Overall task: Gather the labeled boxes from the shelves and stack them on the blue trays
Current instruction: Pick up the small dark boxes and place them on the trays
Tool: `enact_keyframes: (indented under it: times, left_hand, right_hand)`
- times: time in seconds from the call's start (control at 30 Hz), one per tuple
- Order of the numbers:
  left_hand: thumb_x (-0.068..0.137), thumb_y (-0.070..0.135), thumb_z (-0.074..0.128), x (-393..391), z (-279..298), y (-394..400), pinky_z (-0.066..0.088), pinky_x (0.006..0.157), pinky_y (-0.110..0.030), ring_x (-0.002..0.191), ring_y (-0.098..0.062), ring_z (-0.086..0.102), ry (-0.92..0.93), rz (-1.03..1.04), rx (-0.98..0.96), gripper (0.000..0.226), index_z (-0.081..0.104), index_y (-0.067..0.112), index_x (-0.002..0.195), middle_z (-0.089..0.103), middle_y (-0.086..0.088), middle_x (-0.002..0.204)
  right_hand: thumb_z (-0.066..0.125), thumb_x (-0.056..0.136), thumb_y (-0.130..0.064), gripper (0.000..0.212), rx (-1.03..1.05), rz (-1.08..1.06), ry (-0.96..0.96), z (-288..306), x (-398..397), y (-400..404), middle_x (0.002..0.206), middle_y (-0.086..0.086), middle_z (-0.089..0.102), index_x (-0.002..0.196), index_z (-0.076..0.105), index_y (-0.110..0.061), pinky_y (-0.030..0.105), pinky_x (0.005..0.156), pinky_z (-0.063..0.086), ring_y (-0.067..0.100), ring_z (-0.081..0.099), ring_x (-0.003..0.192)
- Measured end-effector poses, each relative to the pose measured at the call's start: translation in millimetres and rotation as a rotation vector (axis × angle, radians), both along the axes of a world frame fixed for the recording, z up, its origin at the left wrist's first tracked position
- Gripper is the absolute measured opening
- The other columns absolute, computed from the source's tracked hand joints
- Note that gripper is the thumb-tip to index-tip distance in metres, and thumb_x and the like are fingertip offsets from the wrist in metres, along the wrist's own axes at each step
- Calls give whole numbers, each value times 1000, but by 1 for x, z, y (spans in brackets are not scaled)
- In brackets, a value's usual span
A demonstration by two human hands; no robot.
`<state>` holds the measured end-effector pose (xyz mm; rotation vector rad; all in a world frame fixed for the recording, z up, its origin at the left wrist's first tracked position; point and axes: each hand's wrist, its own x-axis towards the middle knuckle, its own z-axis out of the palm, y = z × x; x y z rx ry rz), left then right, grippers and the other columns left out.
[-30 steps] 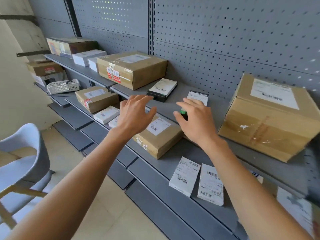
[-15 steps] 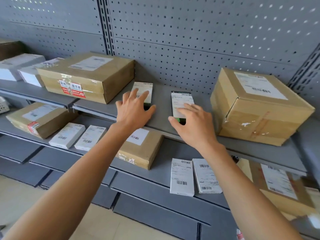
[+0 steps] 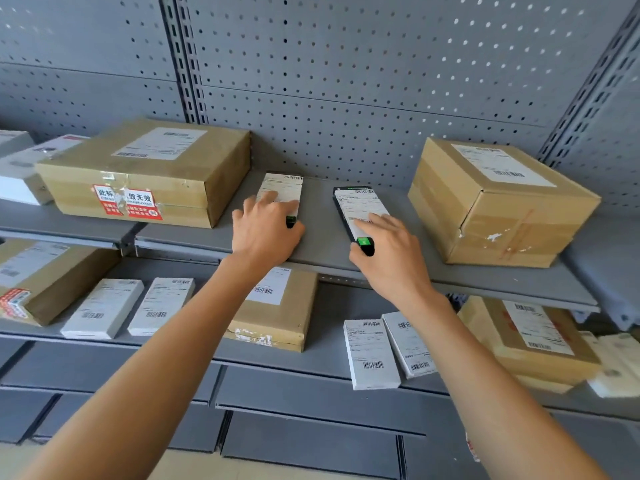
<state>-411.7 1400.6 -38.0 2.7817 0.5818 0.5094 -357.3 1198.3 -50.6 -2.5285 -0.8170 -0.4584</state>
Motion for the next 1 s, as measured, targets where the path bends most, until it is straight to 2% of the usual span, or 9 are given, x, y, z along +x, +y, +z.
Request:
enact_keyframes:
  times: [0.17, 0.33, 0.43, 0.5, 0.7, 0.87, 1.0]
  left_hand:
    - [96, 27, 50, -3, -1, 7, 27, 104, -53, 140, -34, 30, -42, -44, -77, 45, 57, 32, 140, 45, -1, 150]
    - [95, 23, 52, -7, 6, 12, 27, 104, -53, 141, -32, 28, -153, -80, -99, 44, 60, 34, 137, 46, -1, 151]
    - [95, 23, 54, -10, 15, 9, 26, 106, -53, 144, -31, 24, -209, -87, -87, 43, 62, 34, 136, 44, 1, 152]
    - [95, 23, 54, -11, 23, 5, 24, 107, -54, 146, -32, 21, -238, -94, -75, 42, 62, 34, 135, 43, 1, 152]
    - [92, 22, 59, -11, 48, -33, 27, 103, -54, 143, -33, 25, -350, -187, -24, 40, 65, 37, 129, 47, 1, 148]
    - [88, 19, 65, -9, 60, -89, 30, 100, -53, 141, -34, 31, -419, -301, -4, 39, 69, 35, 123, 51, 2, 142]
    - [87, 20, 66, -14, 64, -144, 30, 99, -52, 139, -34, 33, -458, -400, -4, 37, 70, 34, 121, 53, 2, 140]
  right_hand:
    - [62, 84, -22, 26, 49, -17, -56, 5, -4, 8, 107, 10, 69, 105, 73, -10, 48, 81, 54, 30, 53, 112]
    - [52, 83, -28, 37, 95, 17, -145, 24, -6, 14, 105, 3, 70, 110, 73, -13, 46, 81, 54, 27, 55, 115]
    - [59, 82, -22, 33, 143, 13, -210, 43, -13, 9, 111, 10, 71, 109, 74, -10, 46, 82, 55, 31, 56, 116]
    - [63, 80, -17, 28, 166, 12, -274, 55, -18, 1, 108, 14, 71, 103, 75, -7, 45, 81, 56, 34, 58, 111]
    - [57, 83, -20, 26, 188, -3, -278, 79, -25, -44, 100, 14, 68, 96, 72, -3, 47, 86, 52, 32, 55, 104]
    - [63, 82, -13, 22, 220, -59, -299, 92, -46, -104, 105, 19, 68, 98, 72, -1, 50, 89, 49, 34, 52, 109]
    - [66, 83, -12, 23, 260, -121, -344, 96, -65, -163, 112, 13, 70, 104, 74, -5, 46, 95, 50, 30, 56, 117]
